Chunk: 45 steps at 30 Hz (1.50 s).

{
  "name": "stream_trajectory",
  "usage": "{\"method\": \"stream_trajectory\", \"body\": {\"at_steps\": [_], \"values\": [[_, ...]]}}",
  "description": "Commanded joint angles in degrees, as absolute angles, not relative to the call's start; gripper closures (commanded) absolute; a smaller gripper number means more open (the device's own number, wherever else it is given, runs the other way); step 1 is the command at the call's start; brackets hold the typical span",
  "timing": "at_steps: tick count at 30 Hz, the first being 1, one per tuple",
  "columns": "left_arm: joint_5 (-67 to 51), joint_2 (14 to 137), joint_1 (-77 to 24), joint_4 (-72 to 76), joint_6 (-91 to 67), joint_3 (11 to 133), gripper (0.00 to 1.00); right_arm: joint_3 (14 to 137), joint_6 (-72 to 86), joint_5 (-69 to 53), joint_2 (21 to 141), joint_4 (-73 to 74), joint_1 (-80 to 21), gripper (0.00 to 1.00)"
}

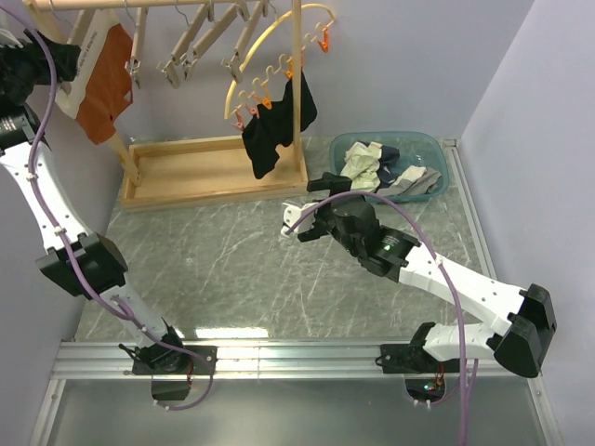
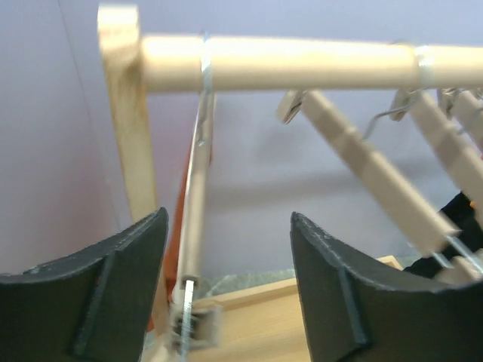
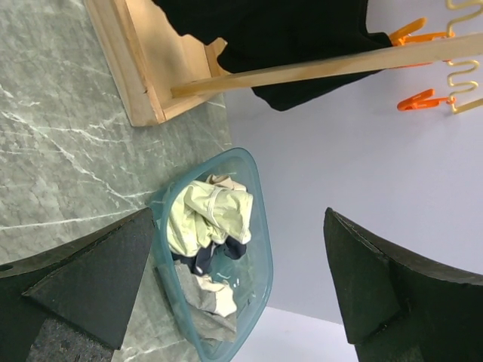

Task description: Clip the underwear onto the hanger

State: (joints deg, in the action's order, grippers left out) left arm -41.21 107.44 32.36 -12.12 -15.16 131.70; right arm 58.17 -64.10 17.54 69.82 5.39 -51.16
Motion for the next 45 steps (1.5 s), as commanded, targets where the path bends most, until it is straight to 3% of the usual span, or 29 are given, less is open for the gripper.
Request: {"method": "stream_trajectory", "body": {"at_steps": [1,13,18,27,33,38,45], "values": [[-42.6,102.5,32.8,-11.3,-15.6,132.1,0.23,58.6,-62.8,18.1,67.3,4.8,-50.9,0.00],[-42.7,93.3,37.3,-15.3,-15.4,127.0,0.02,58.2,-60.6,17.8,65.6,6.6,-50.4,0.00],[-46.7,87.6,40.5,-24.0,-12.9,123.1,0.01,59.1,-56.1,16.9,64.9,8.8,-48.3,0.00],[-48.7,73.1,39.5,-47.9,7.1,108.4,0.01,61.2,-42.7,12.1,62.8,17.1,-40.6,0.00],[-43.2,67.2,31.2,-56.3,16.0,92.9,0.01,62.8,-28.3,4.3,60.7,24.1,-31.4,0.00],[-35.9,64.4,18.0,-51.2,15.7,75.8,0.01,57.4,-20.8,0.2,57.5,25.5,-25.8,0.00],[-28.1,68.1,0.8,-39.0,6.3,63.6,0.01,50.4,-12.1,-2.5,53.2,26.2,-21.2,0.00]]}}
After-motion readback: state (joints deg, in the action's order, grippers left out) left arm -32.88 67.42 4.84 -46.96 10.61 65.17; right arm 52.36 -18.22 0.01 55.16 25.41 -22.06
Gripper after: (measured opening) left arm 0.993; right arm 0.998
